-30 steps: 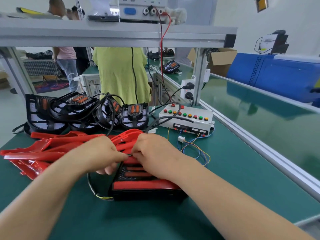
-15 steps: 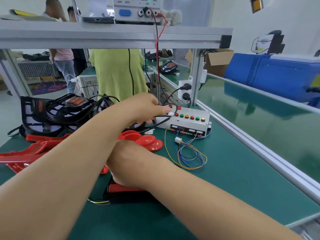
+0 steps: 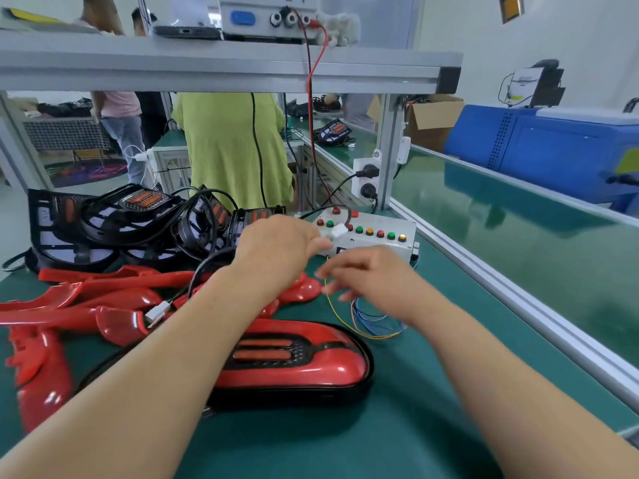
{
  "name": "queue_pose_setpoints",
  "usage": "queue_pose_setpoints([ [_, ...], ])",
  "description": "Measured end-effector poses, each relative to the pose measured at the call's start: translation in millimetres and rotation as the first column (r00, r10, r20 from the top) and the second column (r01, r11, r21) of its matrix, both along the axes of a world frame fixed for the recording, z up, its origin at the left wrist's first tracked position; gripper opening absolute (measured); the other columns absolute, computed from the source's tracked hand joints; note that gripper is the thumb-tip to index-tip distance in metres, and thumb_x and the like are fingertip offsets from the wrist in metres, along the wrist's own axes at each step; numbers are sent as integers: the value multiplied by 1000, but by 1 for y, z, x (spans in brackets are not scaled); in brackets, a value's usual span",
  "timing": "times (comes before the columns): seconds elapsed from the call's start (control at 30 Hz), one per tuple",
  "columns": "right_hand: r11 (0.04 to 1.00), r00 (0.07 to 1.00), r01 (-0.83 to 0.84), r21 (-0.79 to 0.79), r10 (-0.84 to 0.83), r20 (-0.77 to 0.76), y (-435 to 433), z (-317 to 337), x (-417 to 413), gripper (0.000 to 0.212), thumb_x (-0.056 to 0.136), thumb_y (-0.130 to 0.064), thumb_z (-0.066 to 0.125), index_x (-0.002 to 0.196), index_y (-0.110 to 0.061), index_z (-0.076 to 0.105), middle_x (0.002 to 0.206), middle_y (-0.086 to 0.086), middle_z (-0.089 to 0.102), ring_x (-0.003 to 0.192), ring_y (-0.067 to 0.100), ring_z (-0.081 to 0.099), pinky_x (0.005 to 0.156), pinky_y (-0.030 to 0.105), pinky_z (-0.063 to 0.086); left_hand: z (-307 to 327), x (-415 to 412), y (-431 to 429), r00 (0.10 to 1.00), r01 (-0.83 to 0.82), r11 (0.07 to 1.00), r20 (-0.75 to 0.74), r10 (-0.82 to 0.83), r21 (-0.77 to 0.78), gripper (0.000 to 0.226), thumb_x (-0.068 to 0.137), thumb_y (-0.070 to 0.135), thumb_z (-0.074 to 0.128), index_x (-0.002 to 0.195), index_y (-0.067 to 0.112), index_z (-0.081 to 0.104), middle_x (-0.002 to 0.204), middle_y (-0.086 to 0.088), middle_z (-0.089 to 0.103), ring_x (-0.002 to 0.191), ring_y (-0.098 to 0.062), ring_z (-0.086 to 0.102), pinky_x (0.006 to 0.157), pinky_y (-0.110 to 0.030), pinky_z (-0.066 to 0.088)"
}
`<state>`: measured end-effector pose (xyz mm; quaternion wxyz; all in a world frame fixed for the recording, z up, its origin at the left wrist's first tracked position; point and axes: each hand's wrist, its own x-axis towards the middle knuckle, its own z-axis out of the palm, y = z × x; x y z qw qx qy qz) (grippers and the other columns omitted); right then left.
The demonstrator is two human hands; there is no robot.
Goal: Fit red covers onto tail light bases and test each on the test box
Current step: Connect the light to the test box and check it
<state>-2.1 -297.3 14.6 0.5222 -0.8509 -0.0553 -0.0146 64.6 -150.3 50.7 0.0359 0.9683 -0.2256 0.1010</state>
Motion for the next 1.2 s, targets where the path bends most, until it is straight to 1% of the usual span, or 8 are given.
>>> queue_pose_setpoints([
  [0.1, 881, 950, 299, -366, -309, 31, -30, -10, 23, 15, 93, -13, 58, 92, -13, 74, 96, 10, 72, 86, 20, 66, 81, 34, 53, -23, -7, 1, 996, 85, 993, 0, -85, 76, 33, 105, 45, 36, 114, 27, 63, 113, -4, 68, 111, -28, 61, 80, -33, 41],
  [0.2, 782, 915, 348, -516, -404, 6, -35, -30, 43, 13, 93, -19, 57, 89, -10, 66, 94, 10, 65, 93, 29, 60, 76, 30, 46, -34, -1, 9, 987, 158, 983, 27, -161, 93, 30, 108, 33, 35, 120, 25, 61, 116, -1, 65, 112, -25, 58, 91, -33, 43],
  [0.3, 757, 919, 331, -563, -395, 9, -26, -51, 55, 19, 96, -32, 56, 97, -13, 61, 101, 8, 63, 100, 31, 57, 80, 32, 43, -45, 8, 26, 966, 252, 963, -33, -256, -93, 28, 106, 22, 40, 118, 18, 65, 112, -3, 59, 109, -23, 57, 96, -39, 42],
  [0.43, 666, 900, 413, -621, -402, 169, -20, -65, 62, 23, 96, -28, 54, 98, -9, 67, 103, 13, 67, 100, 32, 61, 68, 29, 37, -60, 9, 37, 944, 260, 885, -91, -317, -386, 24, 101, 23, 53, 119, 21, 69, 101, 2, 61, 102, -16, 59, 97, -28, 40],
  [0.63, 826, 908, 393, -405, -278, 314, -17, -56, 46, 8, 97, -23, 56, 99, -21, 63, 97, -4, 63, 93, 18, 57, 78, 33, 42, -66, 10, 41, 961, 150, 794, -101, -256, -589, 12, 95, 30, 63, 98, 25, 74, 94, 8, 68, 94, -11, 62, 91, -34, 46],
  [0.77, 938, 959, 226, -262, -167, 230, -6, -48, 32, 6, 97, -30, 57, 93, -34, 56, 81, -8, 63, 68, 7, 60, 67, 23, 44, -68, 9, 40, 964, 104, 782, -130, -230, -615, 15, 99, 26, 56, 89, 23, 68, 86, 8, 63, 83, -8, 57, 79, -28, 44],
  [1.03, 992, 983, 104, -73, -91, 160, -7, -40, 25, 18, 98, -16, 58, 93, -32, 66, 86, -4, 68, 73, 6, 56, 70, 20, 46, -65, 9, 44, 941, 128, 745, -156, -299, -655, 5, 95, 31, 64, 96, 27, 67, 89, 10, 63, 76, 3, 57, 67, -15, 41],
  [1.2, 989, 969, 148, 16, -148, 198, -9, -40, 26, 22, 88, -15, 72, 89, -36, 67, 81, -12, 65, 73, -4, 57, 72, 9, 46, -66, 9, 43, 949, 139, 754, -132, -287, -642, 9, 95, 28, 63, 95, 22, 69, 91, 4, 64, 85, -4, 56, 76, -18, 42],
])
